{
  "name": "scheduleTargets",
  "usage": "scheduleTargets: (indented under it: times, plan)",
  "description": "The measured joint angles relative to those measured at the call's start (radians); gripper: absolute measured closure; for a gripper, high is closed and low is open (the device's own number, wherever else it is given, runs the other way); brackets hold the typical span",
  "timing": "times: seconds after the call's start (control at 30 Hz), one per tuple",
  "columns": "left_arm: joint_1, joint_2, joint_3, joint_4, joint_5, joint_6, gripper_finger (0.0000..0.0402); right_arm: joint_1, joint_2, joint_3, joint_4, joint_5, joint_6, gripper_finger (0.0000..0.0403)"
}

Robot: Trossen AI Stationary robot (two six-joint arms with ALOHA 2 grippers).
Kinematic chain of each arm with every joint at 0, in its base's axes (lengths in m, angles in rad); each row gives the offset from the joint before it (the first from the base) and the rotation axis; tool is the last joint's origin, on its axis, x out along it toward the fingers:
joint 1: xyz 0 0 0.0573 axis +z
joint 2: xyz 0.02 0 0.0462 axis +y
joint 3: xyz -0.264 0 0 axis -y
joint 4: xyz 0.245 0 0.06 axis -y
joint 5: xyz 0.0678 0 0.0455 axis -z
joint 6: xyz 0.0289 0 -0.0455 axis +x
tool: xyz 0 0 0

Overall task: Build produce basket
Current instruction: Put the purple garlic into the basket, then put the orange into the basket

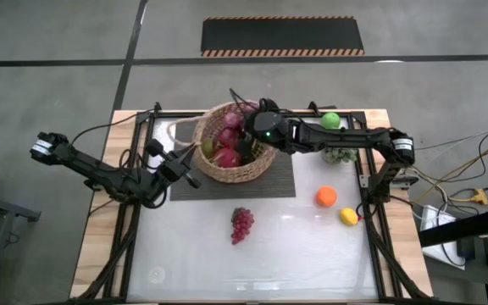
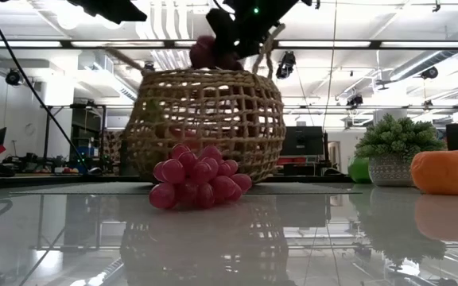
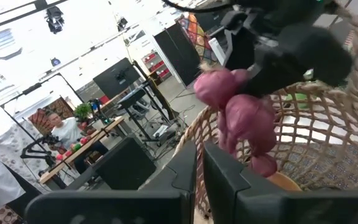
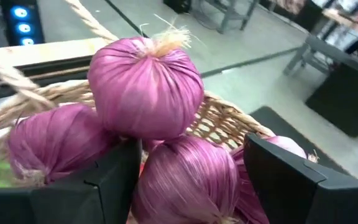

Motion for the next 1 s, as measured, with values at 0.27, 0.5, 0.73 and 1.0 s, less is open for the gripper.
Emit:
scheduleTargets:
  times: [0.27,0.5,0.73,1.0]
  plan:
    - [0.000,0.000,0.000,0.000,0.000,0.000,0.0391,-0.035,0.000,0.000,-0.004,-0.035,0.042,0.0143]
    - [0.000,0.000,0.000,0.000,0.000,0.000,0.0391,-0.039,0.000,0.000,0.023,-0.127,0.047,0.0148]
    - [0.000,0.000,0.000,0.000,0.000,0.000,0.0391,-0.044,-0.002,0.000,0.022,-0.129,0.041,0.0139]
    - [0.000,0.000,0.000,-0.001,0.001,0.000,0.0391,0.005,-0.049,0.001,0.014,-0.243,-0.051,0.0192]
